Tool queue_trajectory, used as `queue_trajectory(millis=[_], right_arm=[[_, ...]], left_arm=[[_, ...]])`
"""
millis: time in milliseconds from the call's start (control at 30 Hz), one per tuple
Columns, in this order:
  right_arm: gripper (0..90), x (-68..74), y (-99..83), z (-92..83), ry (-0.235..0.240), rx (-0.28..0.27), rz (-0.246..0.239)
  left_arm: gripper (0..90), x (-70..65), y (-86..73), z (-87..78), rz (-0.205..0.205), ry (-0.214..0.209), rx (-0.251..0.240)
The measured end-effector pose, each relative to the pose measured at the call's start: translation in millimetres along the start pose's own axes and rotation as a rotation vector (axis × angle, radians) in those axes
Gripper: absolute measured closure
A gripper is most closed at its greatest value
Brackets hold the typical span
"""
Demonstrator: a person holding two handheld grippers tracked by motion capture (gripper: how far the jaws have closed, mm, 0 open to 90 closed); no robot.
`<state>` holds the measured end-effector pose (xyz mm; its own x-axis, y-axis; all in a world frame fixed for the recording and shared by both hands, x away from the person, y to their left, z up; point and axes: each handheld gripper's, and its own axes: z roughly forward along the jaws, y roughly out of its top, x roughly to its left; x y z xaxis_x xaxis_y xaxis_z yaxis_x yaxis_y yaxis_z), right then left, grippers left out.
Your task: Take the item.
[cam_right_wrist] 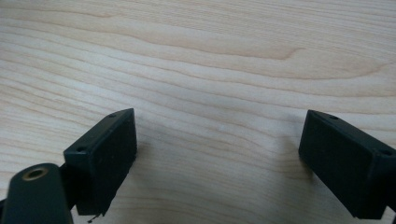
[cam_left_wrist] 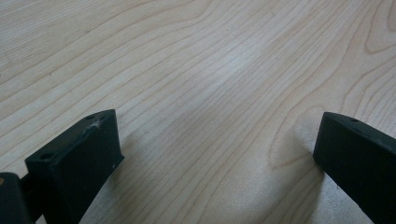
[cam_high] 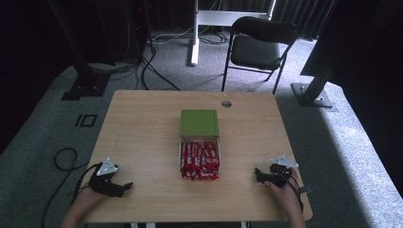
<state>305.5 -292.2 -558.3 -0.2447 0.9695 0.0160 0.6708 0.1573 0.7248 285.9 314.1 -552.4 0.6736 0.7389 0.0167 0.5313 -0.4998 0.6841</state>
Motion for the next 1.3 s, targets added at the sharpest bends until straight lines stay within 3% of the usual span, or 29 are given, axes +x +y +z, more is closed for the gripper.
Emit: queue_trajectory(millis=[433, 733, 1300], right_arm=[[11.6, -0.2, 0.2, -0.1, 0.001, 0.000, -0.003], [13.1, -0.8, 5.5, -7.7, -0.004, -0.006, 0.031], [13.2, 17.0, 30.2, -26.5, 0.017, -0.068, -0.004]], left_arm=[[1.6, 0.1, 0.0, 0.0, 0.000, 0.000, 0.000], [1.6, 0.0, 0.0, 0.0, 0.000, 0.000, 0.000], [1.6, 0.0, 0.0, 0.0, 0.000, 0.000, 0.000]])
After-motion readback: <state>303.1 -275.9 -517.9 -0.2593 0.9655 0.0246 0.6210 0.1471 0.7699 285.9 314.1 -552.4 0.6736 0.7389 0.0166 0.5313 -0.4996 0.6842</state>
